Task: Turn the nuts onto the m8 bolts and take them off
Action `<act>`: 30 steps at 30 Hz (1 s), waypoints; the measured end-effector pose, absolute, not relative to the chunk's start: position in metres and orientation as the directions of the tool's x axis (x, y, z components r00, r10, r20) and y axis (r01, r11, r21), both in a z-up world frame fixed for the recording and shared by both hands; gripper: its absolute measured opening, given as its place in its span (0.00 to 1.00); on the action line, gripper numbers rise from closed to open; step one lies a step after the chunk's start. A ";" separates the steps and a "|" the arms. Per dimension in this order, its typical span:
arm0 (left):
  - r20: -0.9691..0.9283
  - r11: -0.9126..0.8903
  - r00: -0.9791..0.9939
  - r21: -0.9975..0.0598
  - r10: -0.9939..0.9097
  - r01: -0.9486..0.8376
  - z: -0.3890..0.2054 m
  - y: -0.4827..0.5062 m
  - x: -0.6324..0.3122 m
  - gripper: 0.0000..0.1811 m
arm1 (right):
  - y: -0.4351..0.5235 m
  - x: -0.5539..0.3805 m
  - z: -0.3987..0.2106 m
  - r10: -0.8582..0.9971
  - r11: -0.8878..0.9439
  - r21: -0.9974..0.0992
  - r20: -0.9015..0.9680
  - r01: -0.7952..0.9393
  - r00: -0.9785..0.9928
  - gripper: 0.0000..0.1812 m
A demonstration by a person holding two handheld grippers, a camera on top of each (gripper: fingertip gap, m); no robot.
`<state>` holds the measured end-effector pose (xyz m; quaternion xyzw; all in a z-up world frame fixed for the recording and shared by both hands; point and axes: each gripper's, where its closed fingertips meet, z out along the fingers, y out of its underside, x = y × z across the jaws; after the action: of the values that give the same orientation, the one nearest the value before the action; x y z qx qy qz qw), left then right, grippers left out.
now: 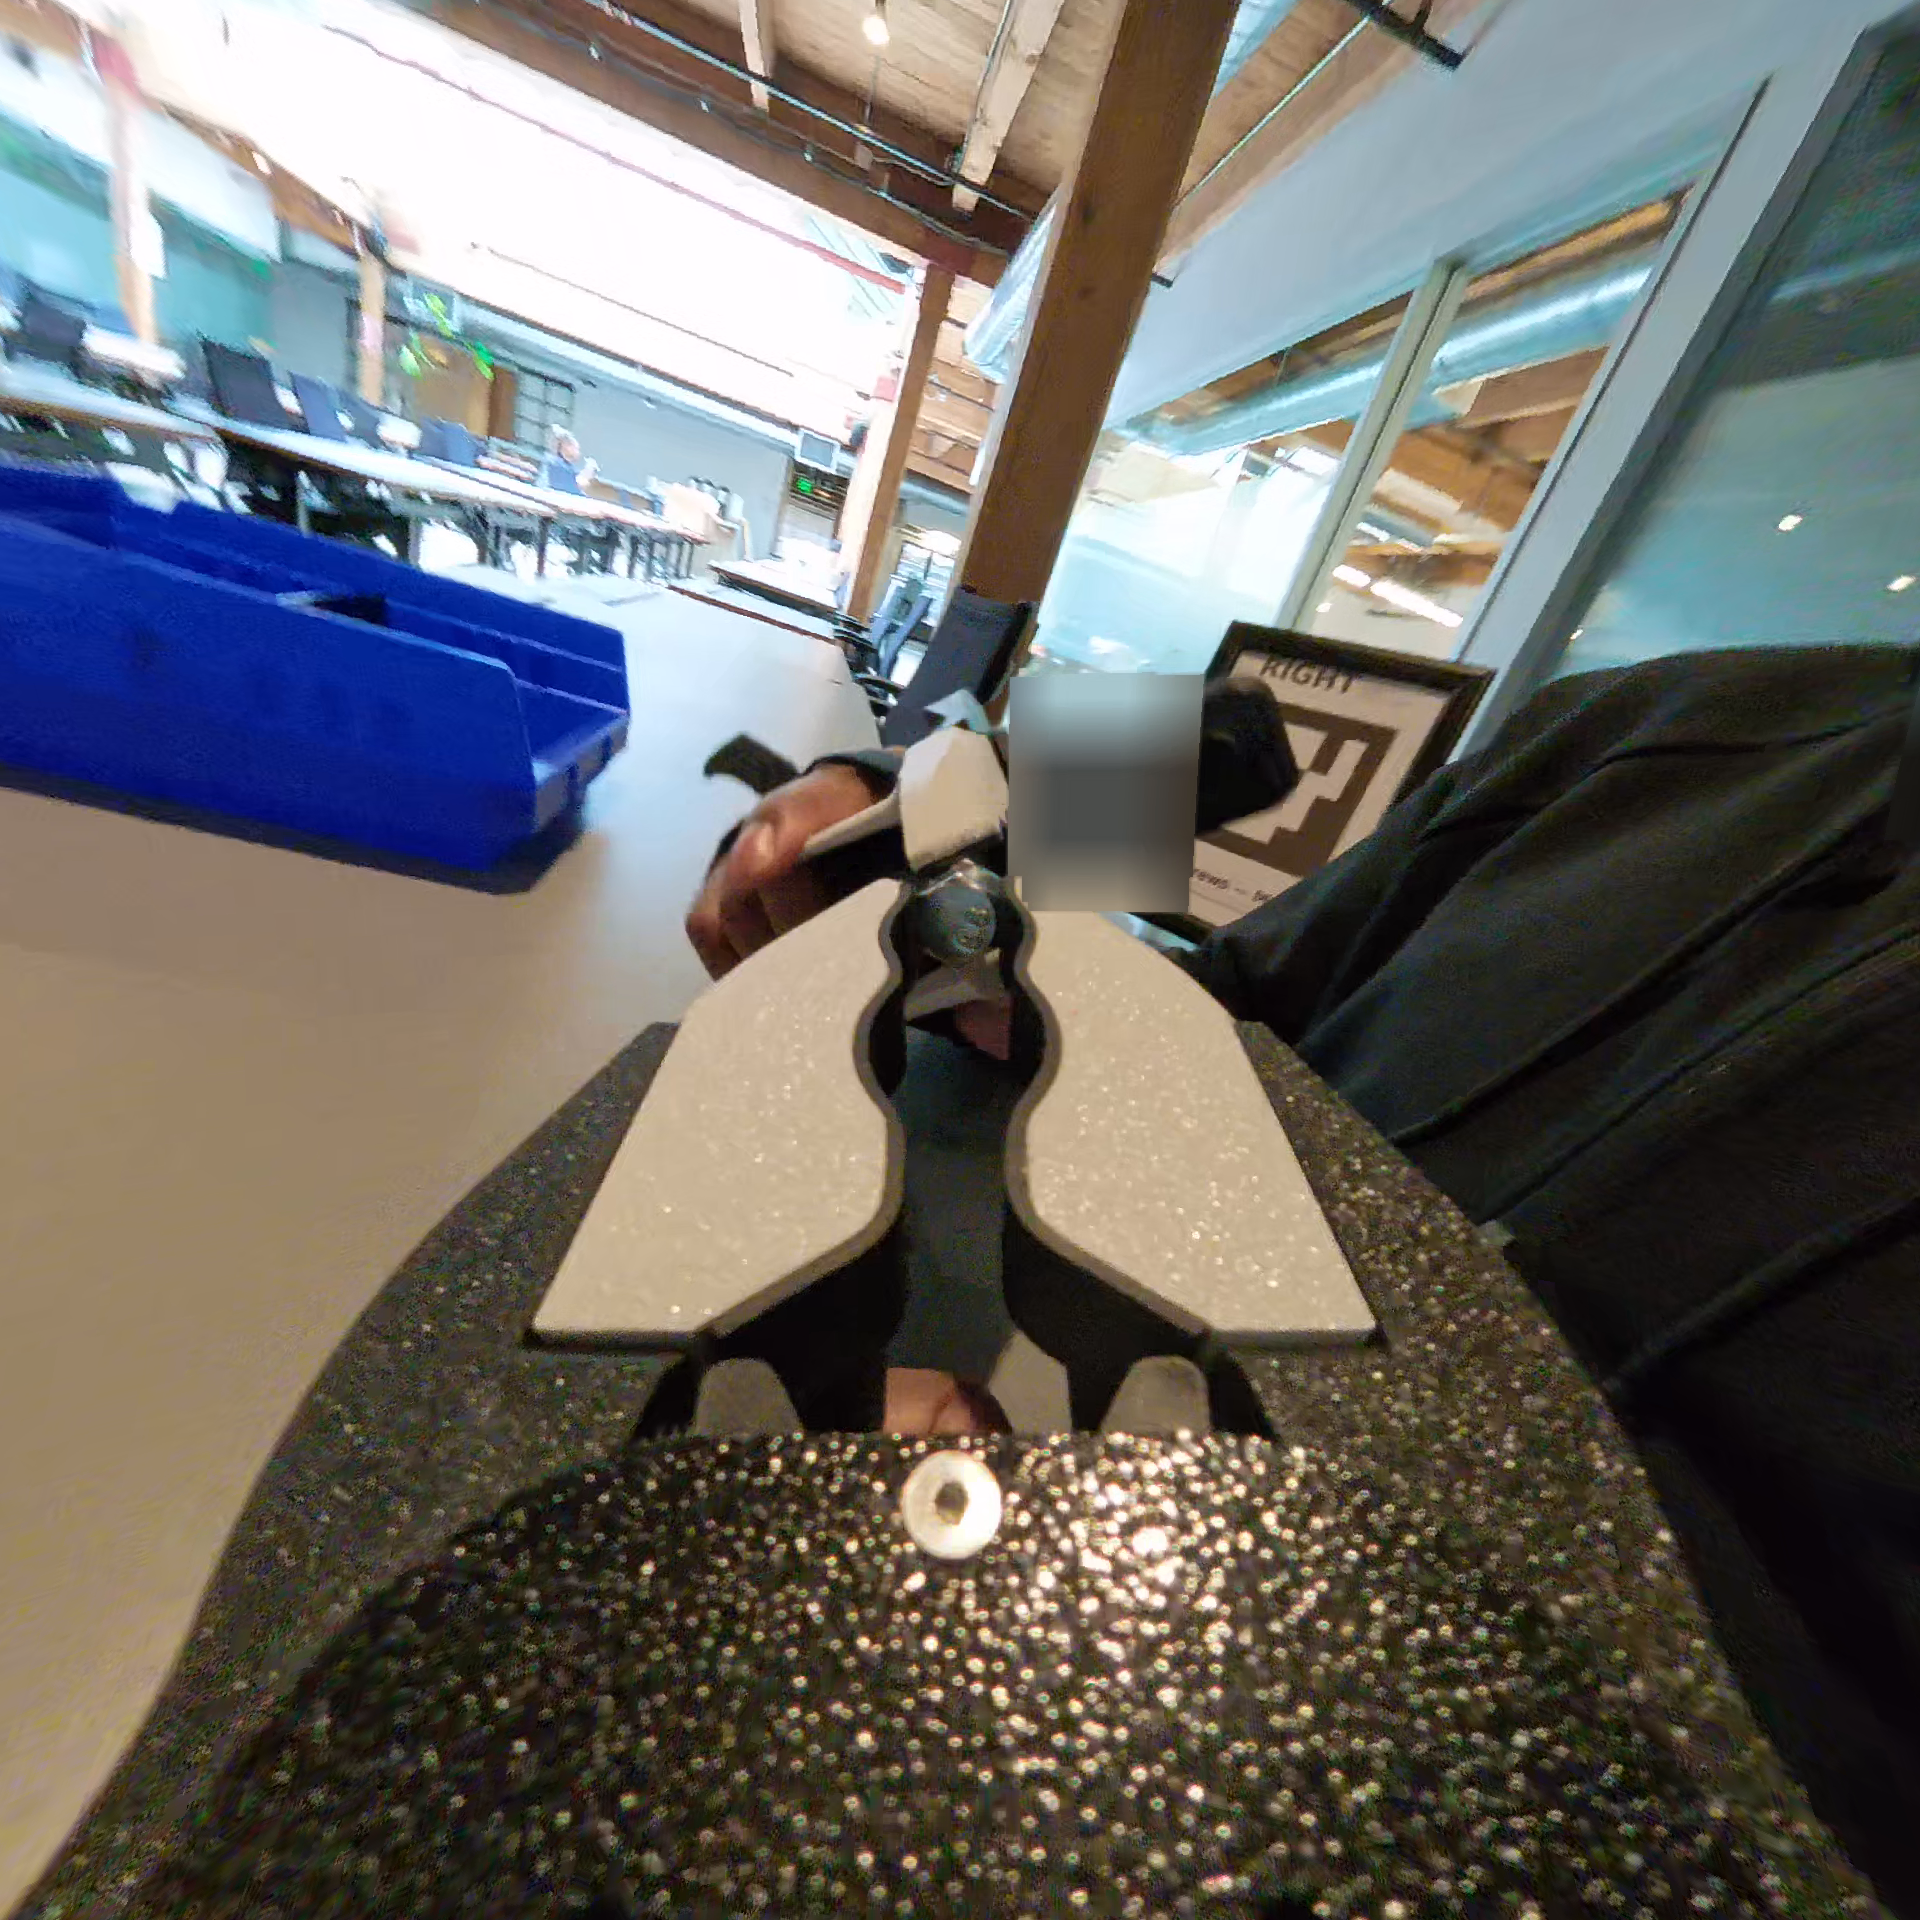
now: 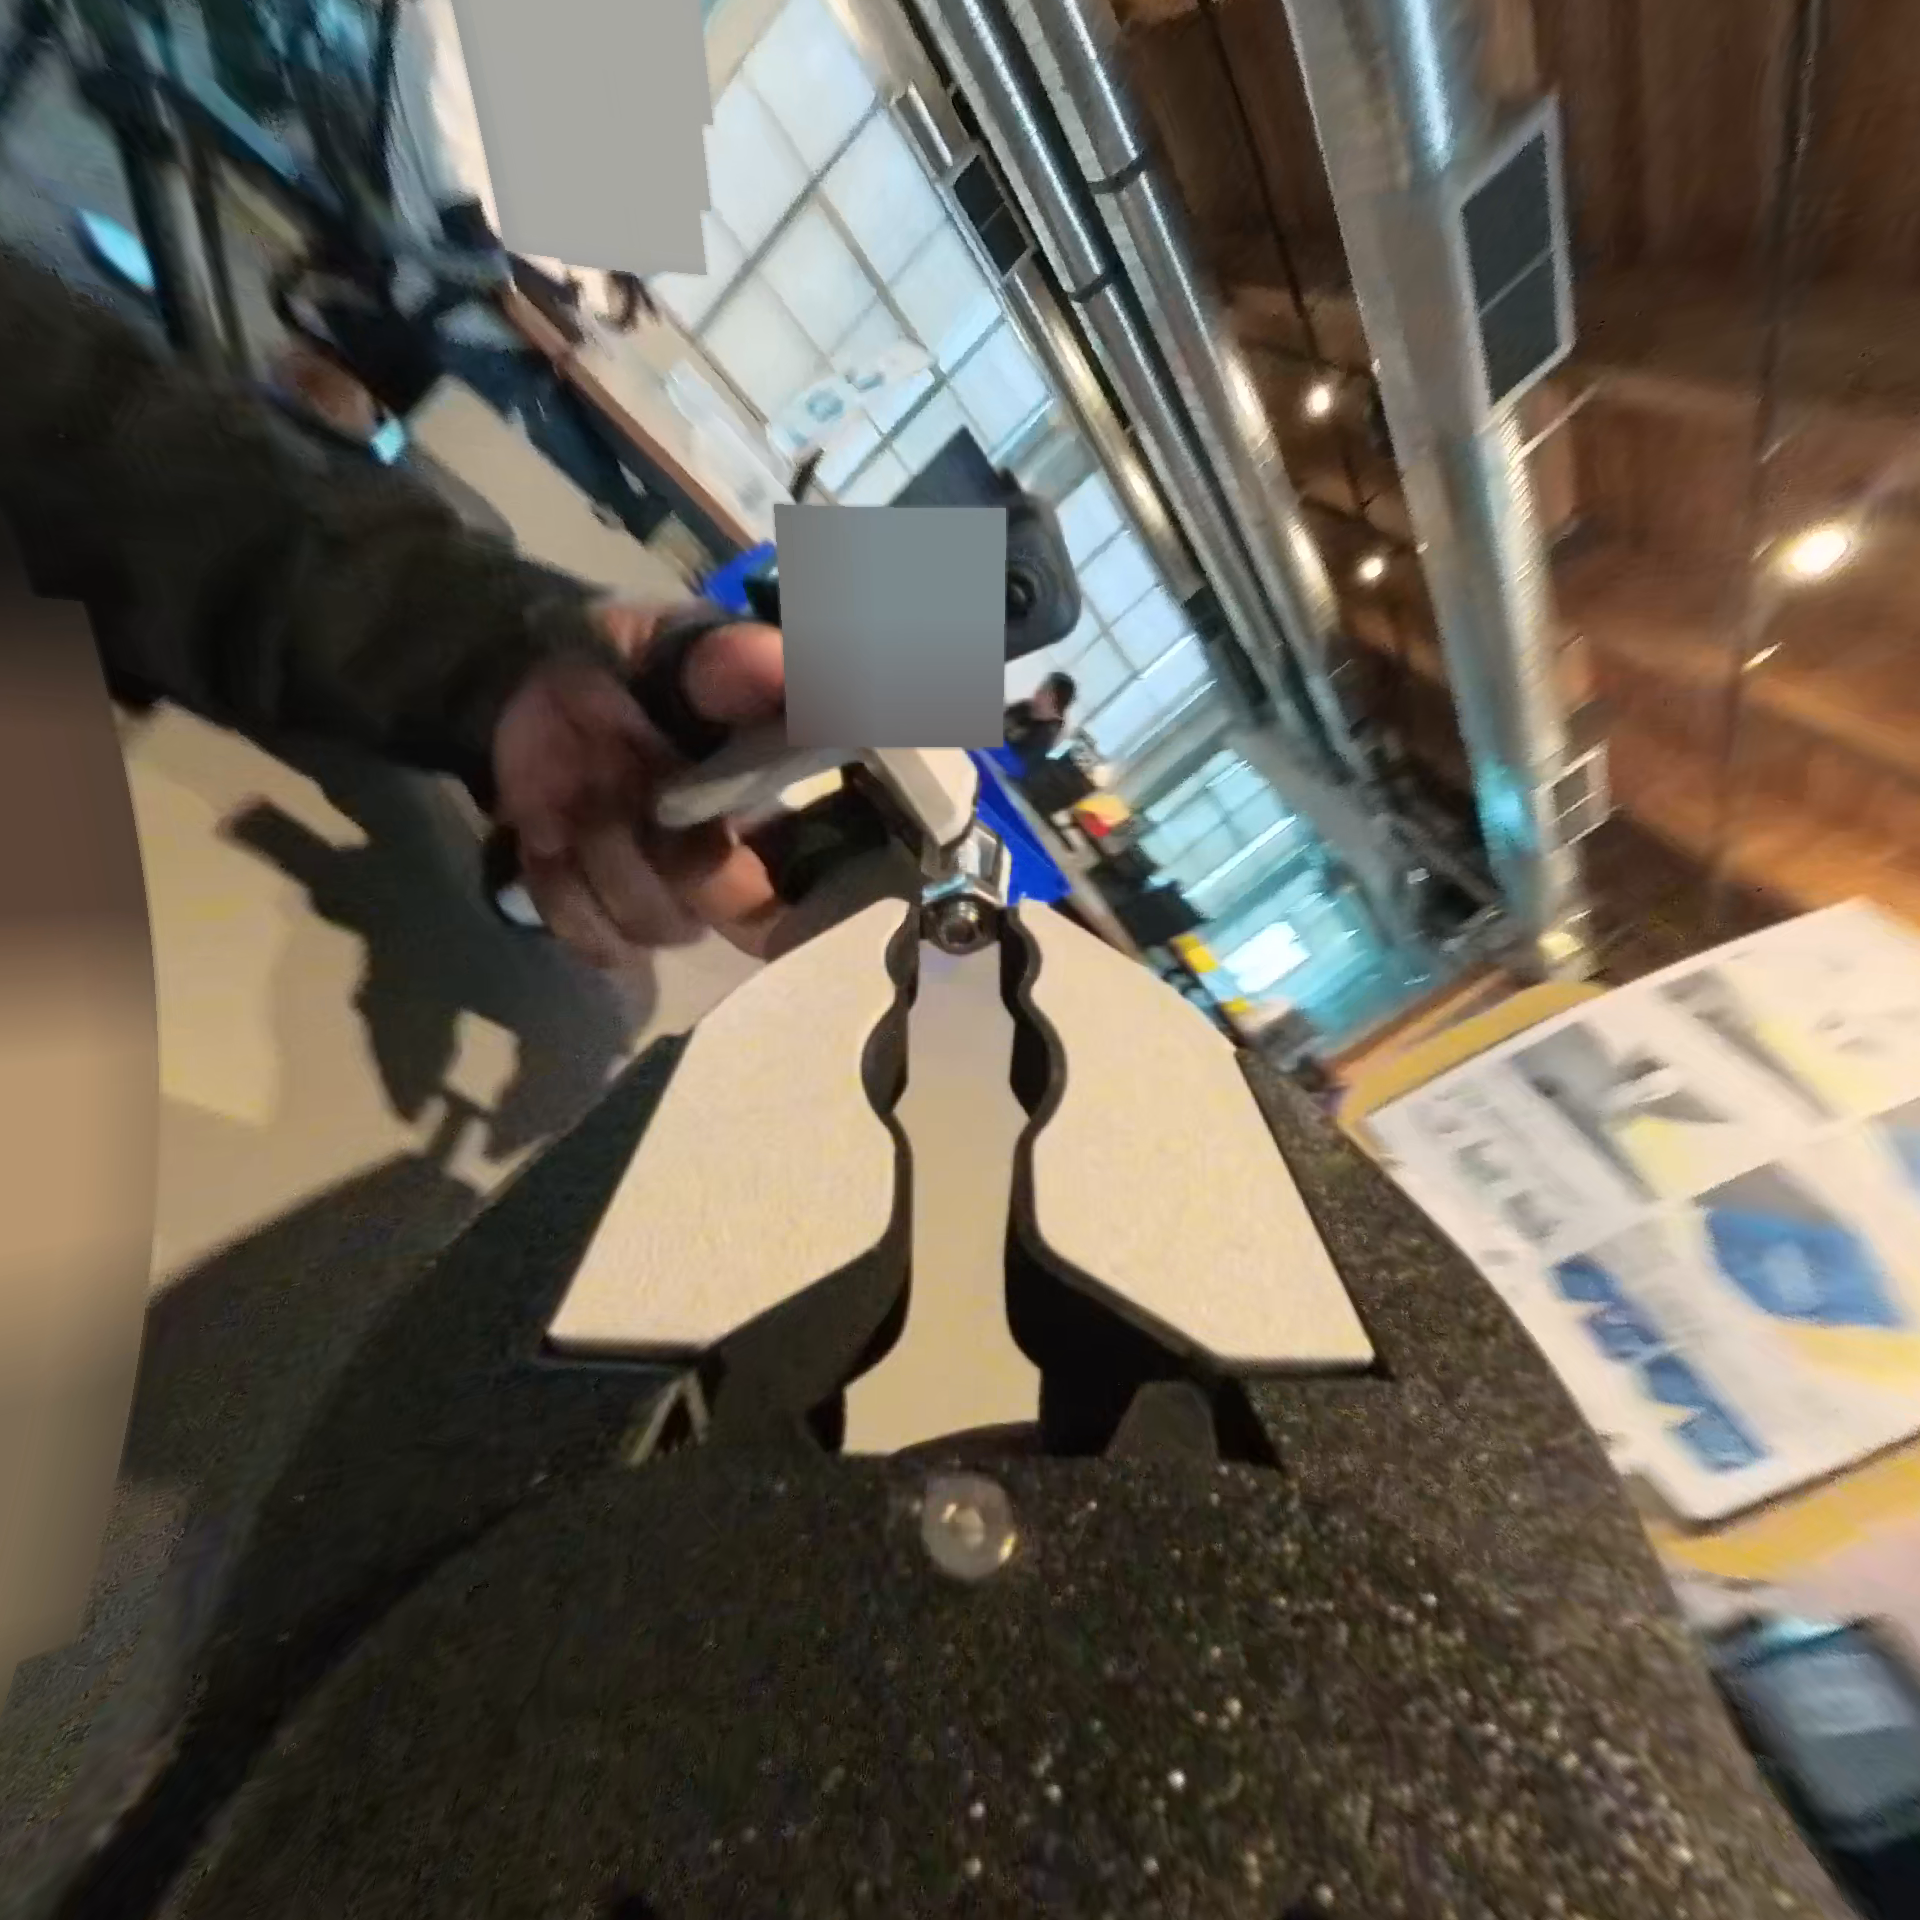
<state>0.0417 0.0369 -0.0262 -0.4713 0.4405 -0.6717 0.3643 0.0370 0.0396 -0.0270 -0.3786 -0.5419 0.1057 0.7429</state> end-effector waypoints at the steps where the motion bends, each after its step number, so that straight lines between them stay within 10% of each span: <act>1: 0.340 -0.371 -0.288 -0.927 -0.895 0.061 -0.029 0.039 0.042 0.08 | 0.041 0.037 -0.029 0.501 0.727 -0.617 0.777 0.301 0.382 0.08; 19: 0.048 -0.081 -0.199 -0.984 -0.979 0.159 -0.017 0.031 0.041 0.08 | 0.032 0.034 -0.019 0.888 0.340 -0.940 0.325 0.008 0.324 0.09; 30: 0.394 -0.413 -0.300 -0.911 -0.869 0.001 -0.037 0.036 0.046 0.08 | 0.040 0.040 -0.038 0.442 0.752 -0.542 0.836 0.374 0.323 0.08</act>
<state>0.0457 0.0364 -0.0372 -0.4970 0.4366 -0.6778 0.3209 0.0401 0.0399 -0.0376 -0.3512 -0.5812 0.0233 0.7337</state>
